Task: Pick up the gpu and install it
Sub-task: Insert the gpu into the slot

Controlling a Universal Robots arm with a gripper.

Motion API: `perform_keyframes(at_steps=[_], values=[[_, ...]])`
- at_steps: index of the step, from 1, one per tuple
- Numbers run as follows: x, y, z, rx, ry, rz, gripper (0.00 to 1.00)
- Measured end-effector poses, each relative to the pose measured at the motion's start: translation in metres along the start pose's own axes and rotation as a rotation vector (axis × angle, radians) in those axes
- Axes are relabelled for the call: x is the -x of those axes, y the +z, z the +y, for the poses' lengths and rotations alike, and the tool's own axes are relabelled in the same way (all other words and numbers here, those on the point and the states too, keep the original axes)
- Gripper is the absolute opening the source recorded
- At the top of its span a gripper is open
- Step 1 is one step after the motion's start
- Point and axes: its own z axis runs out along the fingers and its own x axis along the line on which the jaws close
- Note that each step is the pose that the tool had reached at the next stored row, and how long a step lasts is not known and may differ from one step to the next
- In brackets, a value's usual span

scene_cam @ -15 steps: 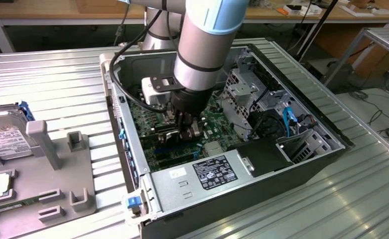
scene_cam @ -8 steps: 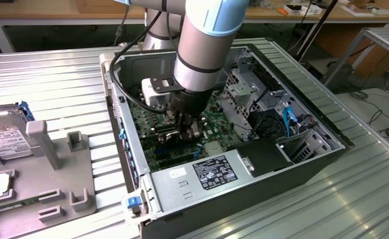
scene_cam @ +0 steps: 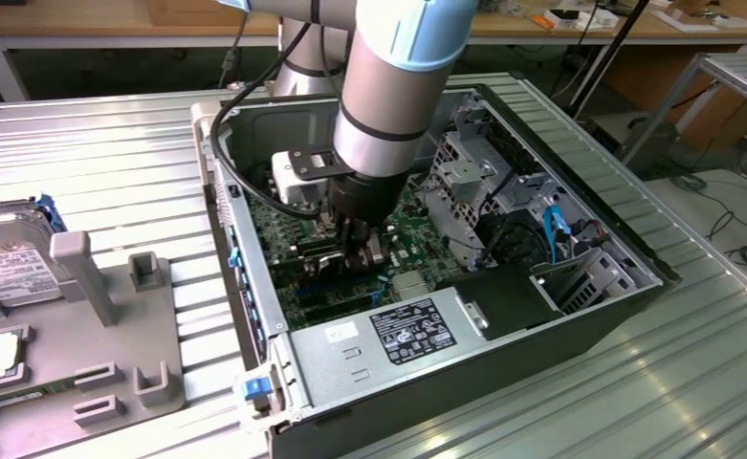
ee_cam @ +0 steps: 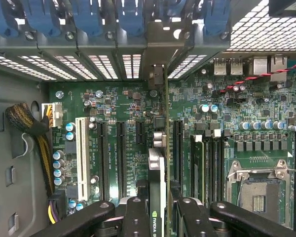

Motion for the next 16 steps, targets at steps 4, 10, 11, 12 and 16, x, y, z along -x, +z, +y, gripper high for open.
perform_keyframes(at_steps=[4, 10, 11, 12, 16], values=[[-0.0001, 0.0012, -0.0001, -0.0002, 0.000, -0.0004, 0.27], [0.0006, 0.0023, 0.0002, -0.0016, 0.025, -0.0012, 0.27], [0.0006, 0.0025, 0.0011, -0.0012, 0.025, -0.0011, 0.27], [0.0006, 0.0030, 0.0022, -0.0013, 0.025, -0.0010, 0.27], [0.0005, 0.0052, 0.0028, -0.0015, 0.025, -0.0013, 0.27]])
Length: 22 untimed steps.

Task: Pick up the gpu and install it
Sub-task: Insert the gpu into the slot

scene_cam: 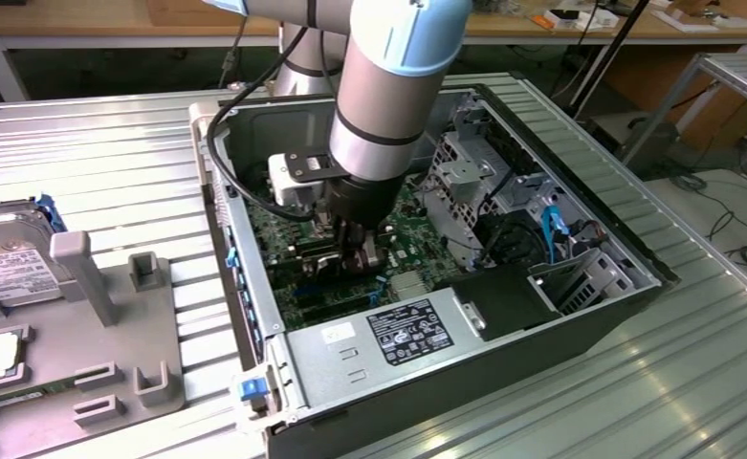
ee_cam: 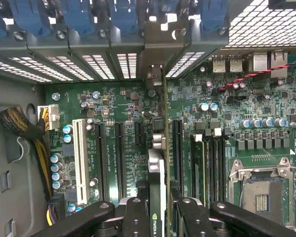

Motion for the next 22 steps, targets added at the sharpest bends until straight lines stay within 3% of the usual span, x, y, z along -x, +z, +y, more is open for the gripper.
perform_keyframes(at_steps=[11, 13, 14, 15, 16, 18, 19, 20, 22], values=[[0.000, 0.0014, -0.0002, 0.0001, 0.000, 0.0000, 0.27], [0.000, 0.0025, -0.0002, -0.0008, 0.000, -0.0025, 0.28], [0.000, 0.0013, -0.0001, 0.0002, 0.000, 0.0003, 0.34], [0.000, 0.0015, -0.0002, 0.0000, 0.000, -0.0001, 0.46], [0.000, 0.0013, -0.0002, 0.0000, 0.000, -0.0001, 0.53], [0.000, -0.0041, -0.0001, 0.0003, 0.001, 0.0000, 0.53], [0.001, -0.0105, -0.0001, 0.0004, 0.001, 0.0002, 0.53], [0.001, -0.0229, 0.0000, 0.0008, 0.001, 0.0004, 0.53], [0.002, -0.0348, 0.0004, 0.0007, 0.002, 0.0004, 0.53]])
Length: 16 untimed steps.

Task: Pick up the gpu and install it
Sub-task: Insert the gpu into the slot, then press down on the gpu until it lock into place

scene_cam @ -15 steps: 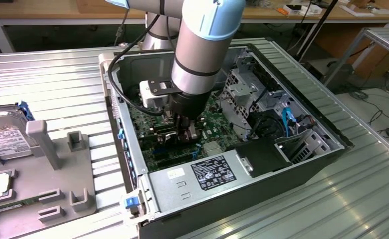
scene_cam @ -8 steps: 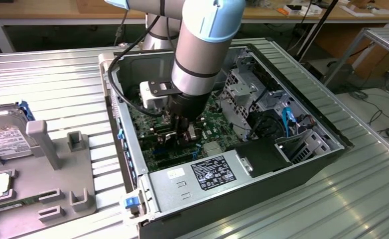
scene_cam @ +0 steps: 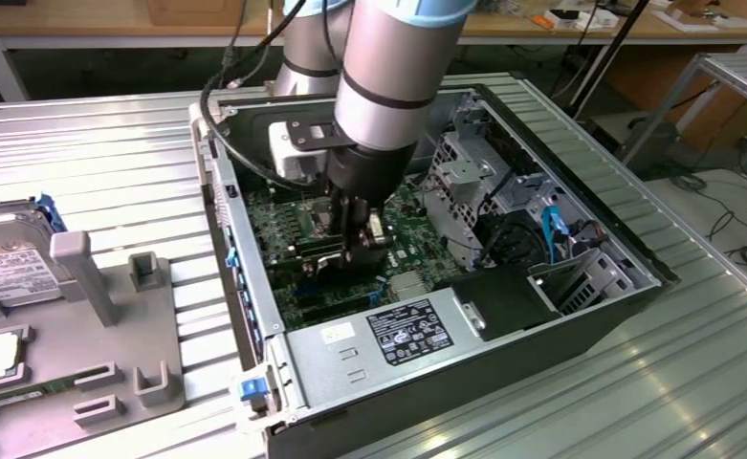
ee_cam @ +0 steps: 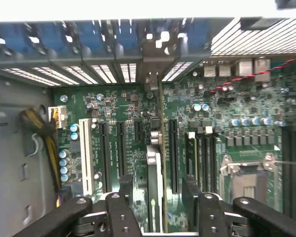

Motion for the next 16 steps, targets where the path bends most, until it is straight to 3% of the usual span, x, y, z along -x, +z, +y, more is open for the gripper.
perform_keyframes(at_steps=[1, 2, 3, 5, 6, 11, 16], values=[[0.0005, -0.0102, 0.0003, 0.0000, 0.000, 0.0000, 0.53], [0.0007, -0.0144, 0.0004, 0.0000, 0.000, 0.0000, 0.53], [0.0007, -0.0143, 0.0004, -0.0001, 0.000, -0.0002, 0.51], [0.0007, -0.0144, 0.0004, 0.0000, 0.000, -0.0001, 0.38], [0.0007, -0.0144, 0.0004, -0.0001, 0.000, -0.0001, 0.38], [0.0007, -0.0144, 0.0004, -0.0001, 0.000, -0.0001, 0.11], [0.0007, -0.0144, 0.0004, 0.0000, 0.000, 0.0000, 0.11]])
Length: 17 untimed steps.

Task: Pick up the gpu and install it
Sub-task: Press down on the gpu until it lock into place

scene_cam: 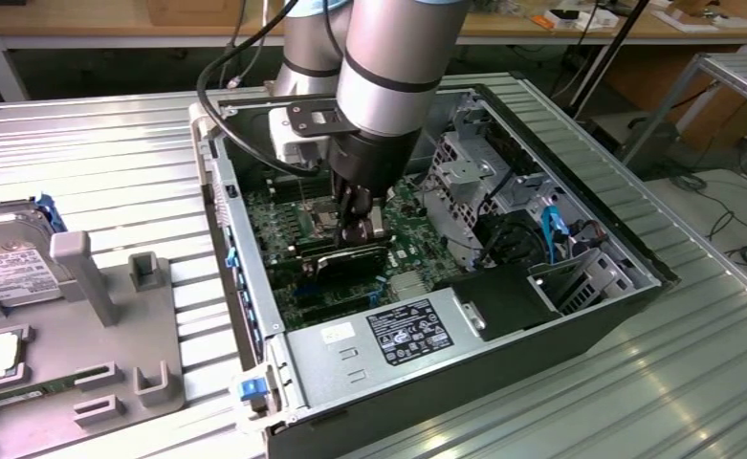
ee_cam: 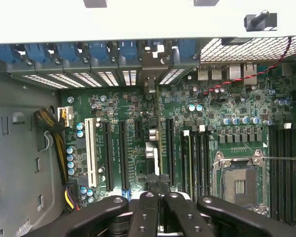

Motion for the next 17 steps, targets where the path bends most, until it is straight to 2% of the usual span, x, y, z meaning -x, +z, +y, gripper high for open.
perform_keyframes(at_steps=[4, 6, 7, 8, 12, 17], values=[[0.000, 0.0003, 0.0005, 0.0000, 0.000, 0.0011, 0.11], [0.000, 0.0034, 0.0053, -0.0016, 0.000, 0.0015, 0.11], [-0.001, 0.0067, 0.0095, -0.0019, 0.000, 0.0015, 0.11], [-0.001, 0.0132, 0.0172, -0.0019, 0.000, 0.0015, 0.11], [0.000, 0.0219, 0.0176, -0.0019, 0.000, 0.0004, 0.11], [0.000, 0.0254, 0.0179, -0.0018, 0.000, 0.0006, 0.11]])
